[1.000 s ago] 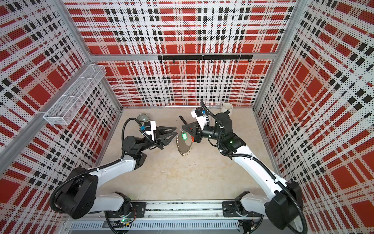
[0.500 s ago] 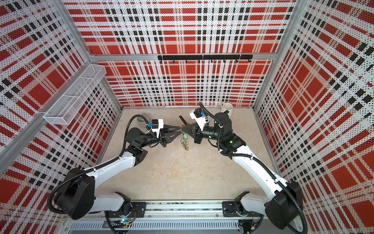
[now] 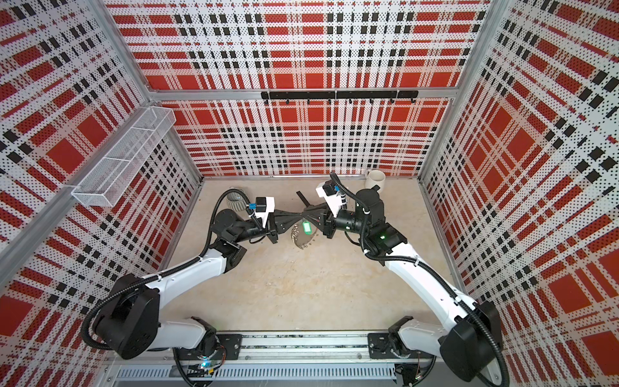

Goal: Attach keys to a key ring
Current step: Insert the key into the keyring, then place the keyring at the center of the table.

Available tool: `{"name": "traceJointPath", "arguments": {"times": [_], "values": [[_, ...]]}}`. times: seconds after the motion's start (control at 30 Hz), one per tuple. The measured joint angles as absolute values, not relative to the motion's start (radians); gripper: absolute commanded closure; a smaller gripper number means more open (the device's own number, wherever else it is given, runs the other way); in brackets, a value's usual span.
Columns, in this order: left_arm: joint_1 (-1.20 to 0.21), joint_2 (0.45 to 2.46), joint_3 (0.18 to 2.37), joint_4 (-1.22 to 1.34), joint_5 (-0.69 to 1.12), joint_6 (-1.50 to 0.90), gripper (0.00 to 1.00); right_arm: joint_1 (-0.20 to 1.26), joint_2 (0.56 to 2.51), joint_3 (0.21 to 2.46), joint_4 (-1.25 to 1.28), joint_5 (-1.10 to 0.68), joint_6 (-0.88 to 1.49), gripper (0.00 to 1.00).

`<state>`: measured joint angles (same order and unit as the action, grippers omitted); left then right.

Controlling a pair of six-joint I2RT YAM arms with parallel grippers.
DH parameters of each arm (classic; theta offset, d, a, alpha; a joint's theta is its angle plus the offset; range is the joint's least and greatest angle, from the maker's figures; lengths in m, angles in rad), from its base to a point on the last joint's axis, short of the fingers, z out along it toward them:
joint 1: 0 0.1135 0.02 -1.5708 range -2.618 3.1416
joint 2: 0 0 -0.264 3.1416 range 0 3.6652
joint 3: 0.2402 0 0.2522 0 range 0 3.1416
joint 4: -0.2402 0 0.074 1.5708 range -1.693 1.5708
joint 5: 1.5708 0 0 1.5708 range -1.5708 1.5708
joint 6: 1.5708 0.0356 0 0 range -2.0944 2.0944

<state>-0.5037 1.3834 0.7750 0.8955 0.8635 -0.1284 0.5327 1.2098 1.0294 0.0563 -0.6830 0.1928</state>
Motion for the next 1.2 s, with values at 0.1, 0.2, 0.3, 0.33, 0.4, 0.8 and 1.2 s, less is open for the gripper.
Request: {"name": "traceJointPath", "arguments": {"times": [0.1,0.2,0.3,0.33,0.4,0.8,1.2], "values": [[-0.508,1.384,0.775,0.895,0.863,-0.127,1.0,0.525,1.175,0.964,0.108,-0.636,0.226,0.51],[-0.51,1.386,0.775,0.897,0.863,-0.128,1.0,0.513,1.136,0.89,0.165,-0.59,0.267,0.47],[-0.514,1.394,0.765,0.906,0.859,-0.128,1.0,0.499,1.103,0.825,0.206,-0.525,0.3,0.45],[-0.514,1.398,0.759,0.912,0.857,-0.129,1.0,0.495,1.093,0.805,0.218,-0.503,0.31,0.45],[-0.515,1.405,0.744,0.92,0.852,-0.13,1.0,0.487,1.076,0.767,0.237,-0.454,0.328,0.44],[-0.458,1.348,0.546,0.933,0.812,-0.105,1.0,0.451,1.005,0.584,0.268,-0.174,0.373,0.41],[-0.492,1.339,0.609,0.718,0.624,0.072,0.96,0.419,0.99,0.525,0.26,-0.076,0.379,0.38]]}}
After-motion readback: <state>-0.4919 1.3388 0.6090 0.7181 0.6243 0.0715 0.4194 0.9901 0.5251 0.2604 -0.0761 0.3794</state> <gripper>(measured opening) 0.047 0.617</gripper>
